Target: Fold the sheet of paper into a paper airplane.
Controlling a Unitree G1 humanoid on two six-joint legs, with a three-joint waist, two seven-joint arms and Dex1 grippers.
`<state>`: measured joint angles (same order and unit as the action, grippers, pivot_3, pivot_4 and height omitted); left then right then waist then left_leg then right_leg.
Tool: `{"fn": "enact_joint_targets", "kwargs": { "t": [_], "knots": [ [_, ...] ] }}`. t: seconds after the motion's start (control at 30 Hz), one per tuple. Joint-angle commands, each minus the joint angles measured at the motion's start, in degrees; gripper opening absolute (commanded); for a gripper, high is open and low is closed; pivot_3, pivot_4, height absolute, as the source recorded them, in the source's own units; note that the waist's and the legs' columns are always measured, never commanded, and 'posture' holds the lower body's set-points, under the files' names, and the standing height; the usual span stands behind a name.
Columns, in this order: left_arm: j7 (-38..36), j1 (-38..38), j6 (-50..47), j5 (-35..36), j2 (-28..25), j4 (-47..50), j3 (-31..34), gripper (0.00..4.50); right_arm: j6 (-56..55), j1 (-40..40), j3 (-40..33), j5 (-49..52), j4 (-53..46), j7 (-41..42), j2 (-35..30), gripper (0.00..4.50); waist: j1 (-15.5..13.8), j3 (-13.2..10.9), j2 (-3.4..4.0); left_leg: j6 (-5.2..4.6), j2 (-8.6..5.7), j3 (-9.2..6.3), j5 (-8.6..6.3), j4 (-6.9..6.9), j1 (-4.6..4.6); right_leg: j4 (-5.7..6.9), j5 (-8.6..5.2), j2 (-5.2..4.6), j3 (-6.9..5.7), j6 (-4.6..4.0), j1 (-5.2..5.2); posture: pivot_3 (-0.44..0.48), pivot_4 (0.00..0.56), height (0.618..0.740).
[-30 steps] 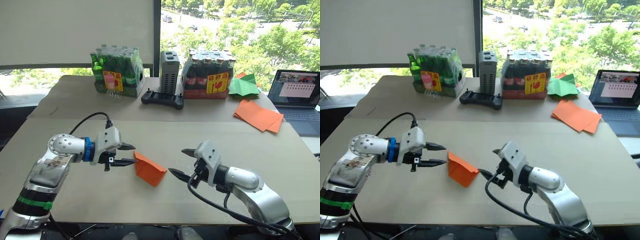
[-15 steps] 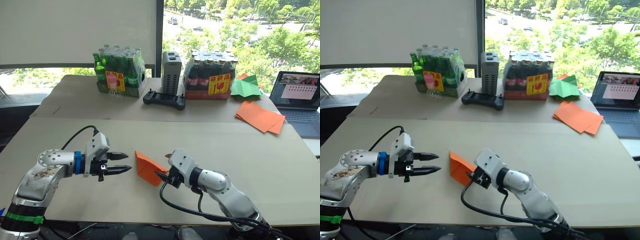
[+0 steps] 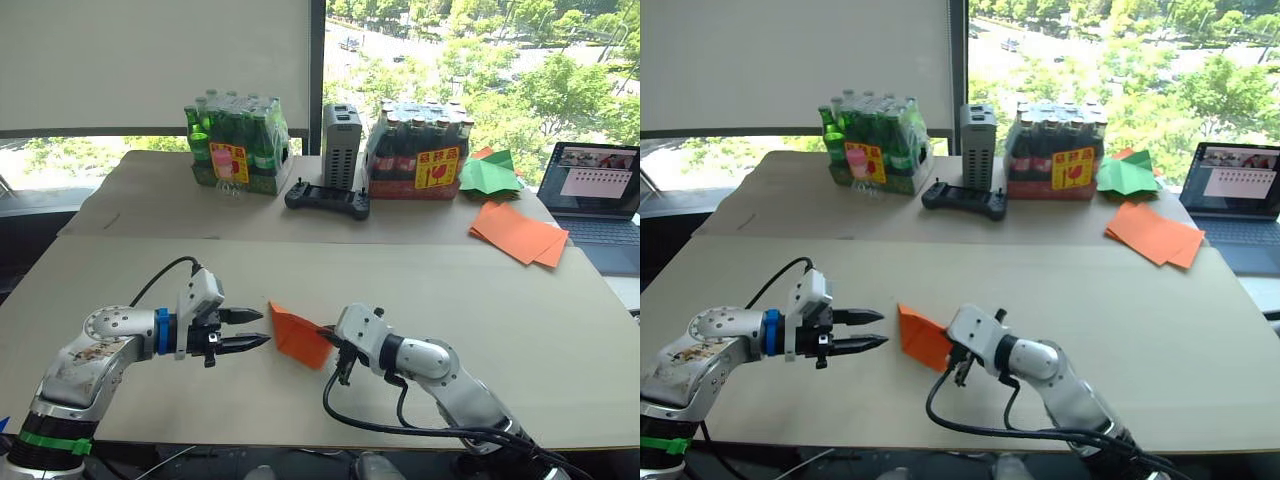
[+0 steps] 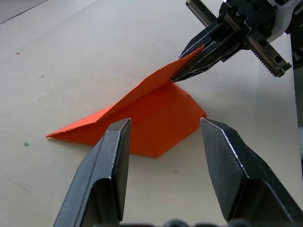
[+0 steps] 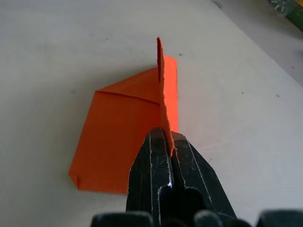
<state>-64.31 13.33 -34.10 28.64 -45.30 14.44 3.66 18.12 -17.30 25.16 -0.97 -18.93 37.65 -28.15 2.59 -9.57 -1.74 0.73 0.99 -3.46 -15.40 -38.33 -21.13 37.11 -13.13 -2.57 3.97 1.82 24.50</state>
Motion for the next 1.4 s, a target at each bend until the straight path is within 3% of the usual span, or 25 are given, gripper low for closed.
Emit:
{"fn": "enact_joint_targets", "kwargs": {
  "t": [0.03, 0.2, 0.43, 0.7, 0.73, 0.83, 0.93, 1.13, 1.4],
  "knots": [
    [0.3, 1.6, -1.2, 2.7, 0.2, 0.0, 1.7, 2.48, -13.3, -2.3, -1.1, 0.3, 1.0, 7.6, -4.3, 0.06, 0.0, 0.0, 0.00, 0.00, 0.01, -0.01, 0.00, 0.00, 0.01, -0.01, 0.00, 0.01, 0.00, 0.00, -0.02, 0.000, 0.150, 0.733],
    [-1.5, 1.1, -1.8, 4.4, -1.0, -1.3, 1.5, 2.48, -26.8, -5.6, 0.1, -0.1, 7.8, 16.1, -8.4, 0.06, 0.2, 0.0, -0.01, 0.00, 0.02, 0.01, 0.00, 0.00, 0.10, 0.00, 0.00, 0.03, 0.00, 0.00, -0.09, 0.000, 0.150, 0.733],
    [-1.4, 0.4, -2.1, 5.0, -1.1, -0.8, 1.7, 2.48, -31.6, -6.9, 0.2, -2.7, 14.3, 16.7, -6.1, 0.06, 0.1, 0.0, -0.01, 0.00, 0.01, 0.01, 0.00, 0.00, 0.08, 0.00, 0.00, 0.01, 0.01, -0.01, -0.10, 0.000, 0.150, 0.733],
    [-1.0, 1.1, -2.1, 5.1, -0.7, -2.1, 1.5, 2.48, -30.0, -7.1, -1.2, -2.4, 14.1, 17.0, -5.1, 2.66, 0.0, 0.0, -0.01, 0.00, 0.01, 0.00, 0.00, 0.00, 0.08, 0.00, 0.01, 0.00, 0.00, -0.02, -0.10, 0.000, 0.150, 0.733],
    [-1.4, 1.4, -2.0, 5.3, -0.5, -2.4, 1.4, 1.90, -28.8, -6.7, -1.7, -2.0, 12.6, 16.8, -5.2, 3.06, 0.0, 0.0, -0.01, 0.00, 0.01, 0.00, 0.00, 0.00, 0.08, 0.01, 0.01, 0.01, 0.00, -0.02, -0.10, 0.000, 0.150, 0.733],
    [-2.9, 2.9, -0.8, 5.1, 0.3, -4.8, 0.3, 0.95, -23.9, -4.9, -3.0, -0.5, 7.3, 16.7, -5.5, 4.06, -0.1, 0.0, -0.01, 0.00, 0.01, -0.02, 0.00, 0.00, 0.09, 0.02, 0.01, 0.01, 0.00, -0.02, -0.09, 0.000, 0.150, 0.733],
    [-4.8, 5.6, 3.8, 0.7, 1.4, -10.4, -3.8, 0.05, -17.7, -2.7, -4.4, 0.6, 1.4, 15.7, -4.9, 4.11, -0.2, 0.0, -0.01, 0.00, -0.01, -0.02, 0.00, 0.00, 0.08, 0.01, 0.01, 0.00, 0.00, -0.02, -0.11, 0.000, 0.150, 0.733],
    [-8.9, 9.9, 16.7, -9.9, 3.8, -19.4, -13.4, 0.05, -6.8, 0.4, -5.5, 2.3, -8.9, 12.9, -2.9, 4.11, -0.3, 0.0, -0.01, 0.00, -0.03, -0.01, 0.00, 0.00, 0.07, 0.00, 0.01, 0.00, 0.00, -0.02, -0.11, 0.000, 0.150, 0.733],
    [-9.8, 11.5, 22.9, -15.6, 6.4, -23.3, -17.5, 0.05, -1.9, 3.8, -4.8, 1.6, -13.3, 11.7, -4.2, 4.11, -0.2, 0.0, -0.01, 0.00, -0.03, -0.01, 0.00, -0.02, 0.06, 0.00, 0.00, 0.00, -0.01, -0.01, -0.11, 0.000, 0.150, 0.733]
  ]
}}
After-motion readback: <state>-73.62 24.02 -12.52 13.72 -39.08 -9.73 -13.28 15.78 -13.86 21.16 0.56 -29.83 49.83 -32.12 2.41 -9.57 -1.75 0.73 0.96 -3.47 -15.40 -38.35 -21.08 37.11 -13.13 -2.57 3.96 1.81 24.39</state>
